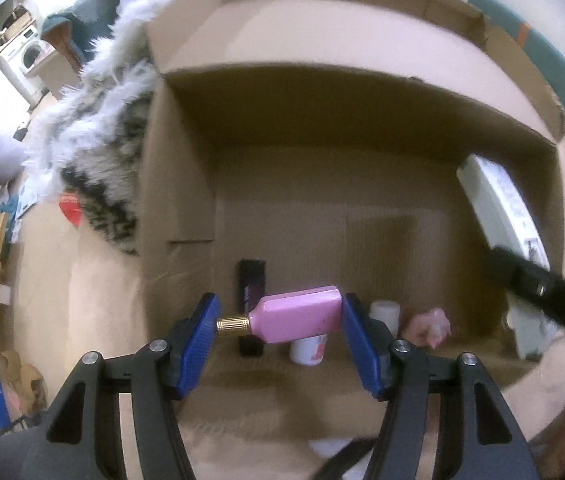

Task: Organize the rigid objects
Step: 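Carry both items into the box and open both grippers to release them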

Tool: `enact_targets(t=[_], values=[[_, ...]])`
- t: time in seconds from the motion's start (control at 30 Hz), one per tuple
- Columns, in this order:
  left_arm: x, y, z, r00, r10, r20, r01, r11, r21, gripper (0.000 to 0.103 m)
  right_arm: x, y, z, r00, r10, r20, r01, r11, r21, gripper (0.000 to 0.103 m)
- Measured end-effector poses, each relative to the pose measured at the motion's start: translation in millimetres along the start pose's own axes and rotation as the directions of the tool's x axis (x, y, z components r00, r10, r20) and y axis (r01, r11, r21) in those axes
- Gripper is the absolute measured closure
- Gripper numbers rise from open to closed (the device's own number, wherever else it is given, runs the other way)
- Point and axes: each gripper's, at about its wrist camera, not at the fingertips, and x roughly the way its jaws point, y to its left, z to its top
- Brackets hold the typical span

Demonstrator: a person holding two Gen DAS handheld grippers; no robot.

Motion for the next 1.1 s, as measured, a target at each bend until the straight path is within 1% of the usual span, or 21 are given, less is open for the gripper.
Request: enact_targets(t=[0.17, 0.23, 0.37, 0.43, 0.53, 0.67, 0.8, 0.9, 0.97, 1.0, 1.1], values=[[19.2, -4.1, 5.5, 1.0, -0.002, -0.017, 0.001, 1.0, -0.012, 0.044, 18.3, 1.8, -2.7, 0.998, -0.056, -0.038, 0.055, 0.998, -0.02, 0.054], [19.7, -6.3, 6.9, 1.0, 0.018, 0.005, -0.018, 1.0, -0.002, 0.044, 23.4, 6.3, -3.2, 0.996, -0.074, -0.047, 0.072, 0.997, -0.037, 0.054], [15.9, -9.9, 9.0, 0.999, 0.01, 0.043, -0.01, 1.0, 0.01, 0.044, 34.7, 9.7, -1.3, 0.992, -0.114, -0.058, 0.112, 0.993, -0.037, 0.054], [19.2, -14.2, 8.6, 0.998, 0.022, 0.051, -0.023, 0.999, 0.027, 0.055, 37.5, 10.2, -2.2, 0.991, -0.121, -0.065, 0.119, 0.992, -0.034, 0.054], [25.0, -17.0, 9.3, 0.998, 0.037, 0.047, -0.039, 0.998, 0.045, 0.055, 39.5, 10.9, -4.5, 0.987, -0.144, -0.07, 0.141, 0.989, -0.046, 0.054], [31.5, -23.8, 7.3, 0.998, 0.046, 0.029, -0.048, 0.998, 0.05, 0.055, 41.2, 11.7, -5.1, 0.986, -0.148, -0.071, 0.145, 0.989, -0.043, 0.054], [29.9, -28.8, 4.4, 0.998, 0.055, 0.024, -0.057, 0.996, 0.069, 0.055, 42.4, 12.0, -4.0, 0.987, -0.143, -0.072, 0.141, 0.989, -0.04, 0.054], [26.5, -34.5, 3.0, 0.998, 0.063, 0.026, -0.065, 0.995, 0.081, 0.052, 38.6, 14.8, -0.6, 0.989, -0.139, -0.051, 0.136, 0.99, -0.044, 0.053], [24.8, -36.2, -0.7, 0.998, 0.065, 0.022, -0.066, 0.994, 0.082, 0.044, 31.4, 16.8, 1.4, 0.99, -0.14, -0.03, 0.138, 0.989, -0.053, 0.046], [24.3, -35.4, -0.4, 0.998, 0.065, 0.019, -0.067, 0.994, 0.083, 0.039, 29.5, 18.3, 2.2, 0.991, -0.136, -0.019, 0.135, 0.989, -0.057, 0.044], [19.5, -33.8, -0.4, 0.998, 0.061, 0.012, -0.062, 0.994, 0.085, 0.036, 25.0, 23.9, 4.7, 0.994, -0.112, -0.002, 0.111, 0.992, -0.063, 0.033]])
